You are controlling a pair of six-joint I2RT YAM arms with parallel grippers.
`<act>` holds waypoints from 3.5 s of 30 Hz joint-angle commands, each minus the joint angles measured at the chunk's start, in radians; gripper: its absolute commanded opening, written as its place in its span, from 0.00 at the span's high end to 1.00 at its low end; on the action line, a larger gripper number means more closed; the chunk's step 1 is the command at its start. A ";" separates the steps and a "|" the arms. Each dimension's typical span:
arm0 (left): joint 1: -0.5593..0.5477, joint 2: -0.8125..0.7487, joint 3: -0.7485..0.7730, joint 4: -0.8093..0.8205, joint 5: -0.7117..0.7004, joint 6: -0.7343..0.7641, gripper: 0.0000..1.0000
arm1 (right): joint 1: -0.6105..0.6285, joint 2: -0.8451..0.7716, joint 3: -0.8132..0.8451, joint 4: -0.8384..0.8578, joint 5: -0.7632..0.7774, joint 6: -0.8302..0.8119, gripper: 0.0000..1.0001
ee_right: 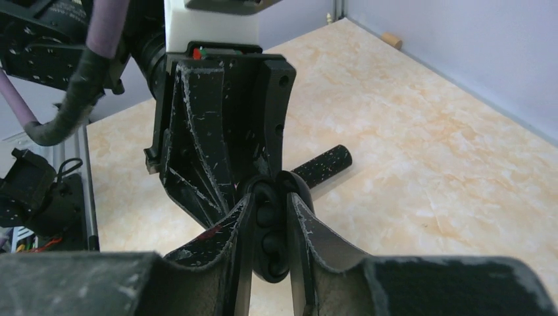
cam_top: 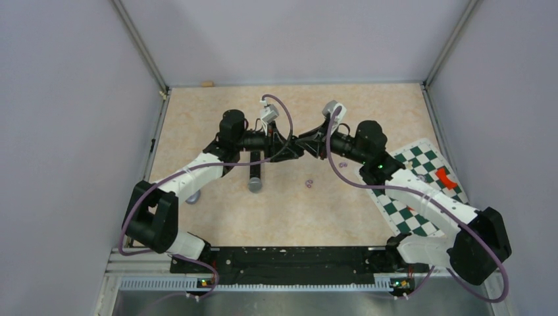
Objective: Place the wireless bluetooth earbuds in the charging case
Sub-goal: Insert the left earbud into the left side groove of the charging case, then adjust the left earbud in the left side groove of the charging case.
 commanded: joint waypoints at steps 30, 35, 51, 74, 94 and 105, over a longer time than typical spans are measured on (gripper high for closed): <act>-0.020 -0.112 0.008 -0.232 0.247 0.439 1.00 | -0.056 -0.070 0.027 -0.070 -0.338 -0.141 0.13; -0.023 -0.107 0.009 -0.247 0.256 0.454 1.00 | -0.037 -0.053 0.021 -0.071 -0.312 -0.156 0.11; -0.036 -0.102 0.020 -0.281 0.269 0.478 1.00 | 0.005 -0.025 0.015 -0.056 -0.062 -0.206 0.10; -0.039 -0.099 0.028 -0.296 0.267 0.480 1.00 | -0.035 -0.105 0.060 -0.244 -0.238 -0.373 0.05; -0.039 -0.111 0.029 -0.301 0.275 0.484 1.00 | -0.035 -0.059 0.052 -0.287 -0.108 -0.499 0.06; -0.042 -0.106 0.031 -0.302 0.274 0.482 1.00 | -0.035 -0.108 0.065 -0.335 -0.264 -0.488 0.06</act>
